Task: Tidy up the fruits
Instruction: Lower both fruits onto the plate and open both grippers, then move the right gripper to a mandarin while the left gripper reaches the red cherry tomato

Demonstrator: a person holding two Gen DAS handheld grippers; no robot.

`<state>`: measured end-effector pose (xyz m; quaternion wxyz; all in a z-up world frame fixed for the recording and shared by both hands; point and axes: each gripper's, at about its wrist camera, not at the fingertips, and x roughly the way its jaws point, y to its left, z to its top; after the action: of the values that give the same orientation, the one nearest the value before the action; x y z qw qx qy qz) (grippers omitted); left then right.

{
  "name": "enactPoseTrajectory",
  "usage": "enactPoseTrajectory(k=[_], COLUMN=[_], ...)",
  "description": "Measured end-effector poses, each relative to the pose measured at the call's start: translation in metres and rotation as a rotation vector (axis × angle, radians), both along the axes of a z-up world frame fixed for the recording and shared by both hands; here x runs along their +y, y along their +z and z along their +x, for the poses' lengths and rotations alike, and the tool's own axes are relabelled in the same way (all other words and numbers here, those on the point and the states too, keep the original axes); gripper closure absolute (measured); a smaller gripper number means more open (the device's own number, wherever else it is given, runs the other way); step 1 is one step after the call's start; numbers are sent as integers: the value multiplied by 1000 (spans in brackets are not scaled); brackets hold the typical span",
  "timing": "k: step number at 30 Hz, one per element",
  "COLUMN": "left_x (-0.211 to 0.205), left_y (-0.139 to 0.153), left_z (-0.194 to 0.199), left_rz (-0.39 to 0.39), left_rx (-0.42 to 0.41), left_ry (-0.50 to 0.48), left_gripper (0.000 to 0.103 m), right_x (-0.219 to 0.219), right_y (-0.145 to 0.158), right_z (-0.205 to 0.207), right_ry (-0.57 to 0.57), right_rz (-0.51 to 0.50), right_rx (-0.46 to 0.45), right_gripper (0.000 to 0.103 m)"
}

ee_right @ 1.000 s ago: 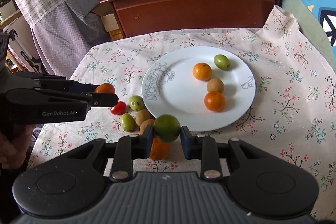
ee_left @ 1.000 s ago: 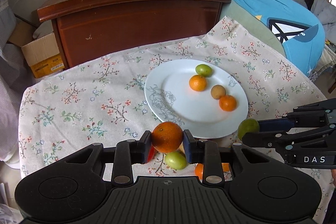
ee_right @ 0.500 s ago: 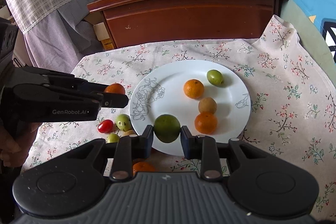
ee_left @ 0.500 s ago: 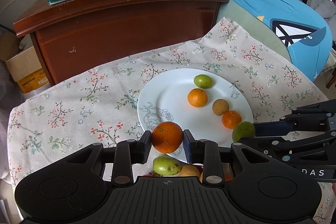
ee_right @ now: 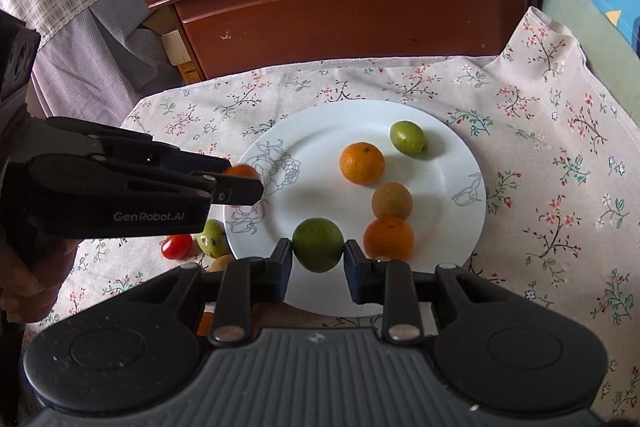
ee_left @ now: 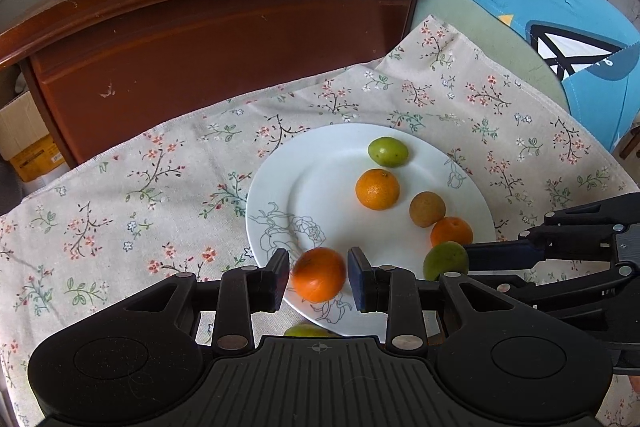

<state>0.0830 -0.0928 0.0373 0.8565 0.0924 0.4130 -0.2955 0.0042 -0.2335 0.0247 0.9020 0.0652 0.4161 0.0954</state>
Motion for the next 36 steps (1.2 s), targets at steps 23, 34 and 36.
enactPoseTrajectory(k=[23,34,36], left_x=[29,49,54], left_y=[23,20,20], left_z=[-6,-19,-22], left_rz=[3,19,14], left_rx=[-17,15,20], left_ry=[101,158,166], left_gripper=[36,32,32], right_x=[3,3,4], right_y=[5,7,8], right_z=[-7,-19,-22], right_ry=[8,6,9], right_rz=[32,40,39], right_rx=[-10,0,-1], right_gripper=[72,69,69])
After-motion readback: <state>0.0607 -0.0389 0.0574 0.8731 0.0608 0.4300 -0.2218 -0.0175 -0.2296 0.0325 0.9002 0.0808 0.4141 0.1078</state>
